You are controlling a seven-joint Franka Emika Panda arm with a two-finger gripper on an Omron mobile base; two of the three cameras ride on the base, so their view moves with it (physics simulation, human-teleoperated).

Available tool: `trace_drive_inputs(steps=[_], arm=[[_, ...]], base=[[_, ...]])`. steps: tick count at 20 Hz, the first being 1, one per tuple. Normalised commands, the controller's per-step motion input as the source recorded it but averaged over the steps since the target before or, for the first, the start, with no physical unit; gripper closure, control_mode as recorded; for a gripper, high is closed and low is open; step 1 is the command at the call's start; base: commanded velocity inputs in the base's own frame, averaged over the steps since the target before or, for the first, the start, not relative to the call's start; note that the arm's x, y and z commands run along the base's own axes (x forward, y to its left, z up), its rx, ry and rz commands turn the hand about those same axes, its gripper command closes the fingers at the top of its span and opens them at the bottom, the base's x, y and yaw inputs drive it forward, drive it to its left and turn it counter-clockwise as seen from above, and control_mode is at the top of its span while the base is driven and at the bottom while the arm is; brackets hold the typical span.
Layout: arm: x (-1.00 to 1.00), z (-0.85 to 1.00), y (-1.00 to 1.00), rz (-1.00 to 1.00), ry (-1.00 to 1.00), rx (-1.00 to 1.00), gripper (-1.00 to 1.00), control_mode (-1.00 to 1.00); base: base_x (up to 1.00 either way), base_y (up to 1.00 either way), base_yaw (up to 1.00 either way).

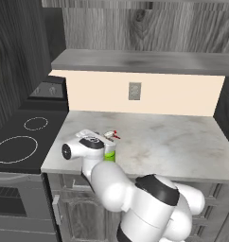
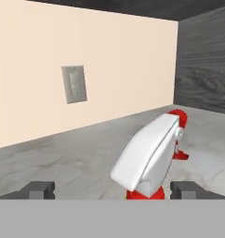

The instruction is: Move the cutting board and knife to the sink. Then move spray from the cabinet to the counter.

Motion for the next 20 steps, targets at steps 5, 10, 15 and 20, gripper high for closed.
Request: trace_drive_inputs(steps=[5,10,15,20], arm=[[-0.04,0.00,0.14,0.00,0.00,0.00,-1.00,-1.00],[-0.18,0.00,0.07,0.00,0.00,0.00,-1.00,-1.00],[-0.33,0.01,0.01,-0.03,-0.01,0.00,-1.00,-1.00],[-0.51,0.19,0.00,-0.06,-0.07,0.00,-1.00,-1.00]], base=[[0.00,0.00,0.00],[0.00,0.00,0.00],[0.00,0.00,0.00],[0.00,0.00,0.00]])
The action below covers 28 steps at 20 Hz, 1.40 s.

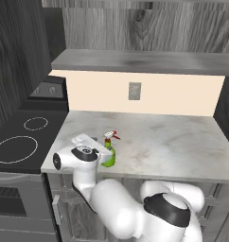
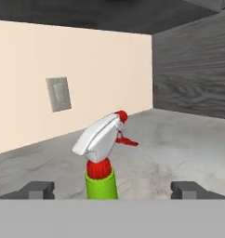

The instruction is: Move the cutting board and knife to the sink. Then move spray from the cabinet to the counter.

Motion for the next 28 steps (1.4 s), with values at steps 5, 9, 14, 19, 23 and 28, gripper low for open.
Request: trace_drive_inputs(steps=[5,9,14,19,23,28], arm=[[-0.52,0.91,-0.04,-0.09,-0.09,0.09,-1.00,-1.00],[-0.38,1.00,-0.17,-0.08,-0.03,0.14,-1.00,-1.00],[-0.50,0.74,-0.81,-0.07,0.00,0.23,-1.00,-1.00],[-0.94,0.45,-0.90,0.06,-0.09,0.21,-1.00,-1.00],[-1.00,0.52,-0.59,0.17,-0.21,0.17,-1.00,-1.00],[-1.00,0.82,-0.67,0.14,-0.17,0.21,-1.00,-1.00]], base=[[0.00,0.00,0.00],[0.00,0.00,0.00],[0.00,0.00,0.00],[0.00,0.00,0.00],[0.00,0.00,0.00],[0.00,0.00,0.00]])
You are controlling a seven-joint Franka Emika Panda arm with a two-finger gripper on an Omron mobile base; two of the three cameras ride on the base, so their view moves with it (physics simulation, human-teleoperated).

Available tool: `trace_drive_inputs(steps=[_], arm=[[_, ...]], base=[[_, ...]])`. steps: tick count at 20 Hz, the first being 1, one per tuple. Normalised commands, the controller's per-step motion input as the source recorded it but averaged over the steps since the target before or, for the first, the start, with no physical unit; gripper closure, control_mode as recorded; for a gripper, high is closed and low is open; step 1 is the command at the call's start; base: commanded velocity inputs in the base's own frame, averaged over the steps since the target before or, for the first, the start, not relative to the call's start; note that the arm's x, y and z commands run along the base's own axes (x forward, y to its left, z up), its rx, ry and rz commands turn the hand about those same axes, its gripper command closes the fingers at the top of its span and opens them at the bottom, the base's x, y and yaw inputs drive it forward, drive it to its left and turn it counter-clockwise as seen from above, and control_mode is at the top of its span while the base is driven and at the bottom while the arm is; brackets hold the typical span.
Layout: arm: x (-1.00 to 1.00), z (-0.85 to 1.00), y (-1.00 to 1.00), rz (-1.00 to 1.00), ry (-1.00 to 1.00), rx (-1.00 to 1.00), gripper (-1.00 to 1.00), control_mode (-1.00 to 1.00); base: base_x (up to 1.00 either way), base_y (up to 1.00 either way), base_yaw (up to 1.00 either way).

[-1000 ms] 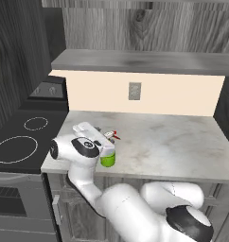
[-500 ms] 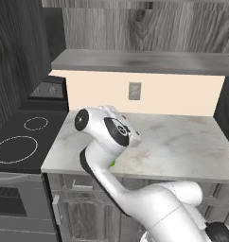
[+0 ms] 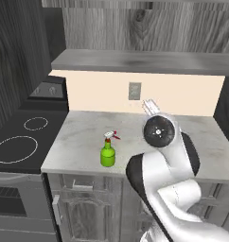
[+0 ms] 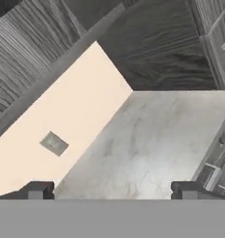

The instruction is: Move the cutting board and knife to the sink. Then move spray from the cabinet to the counter.

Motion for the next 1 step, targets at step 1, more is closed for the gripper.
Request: trace_drive_inputs(steps=[1], arm=[[-1.00,0.62,-0.54,0.14,-0.15,0.20,-1.00,-1.00]], base=[[0.00,0.00,0.00]])
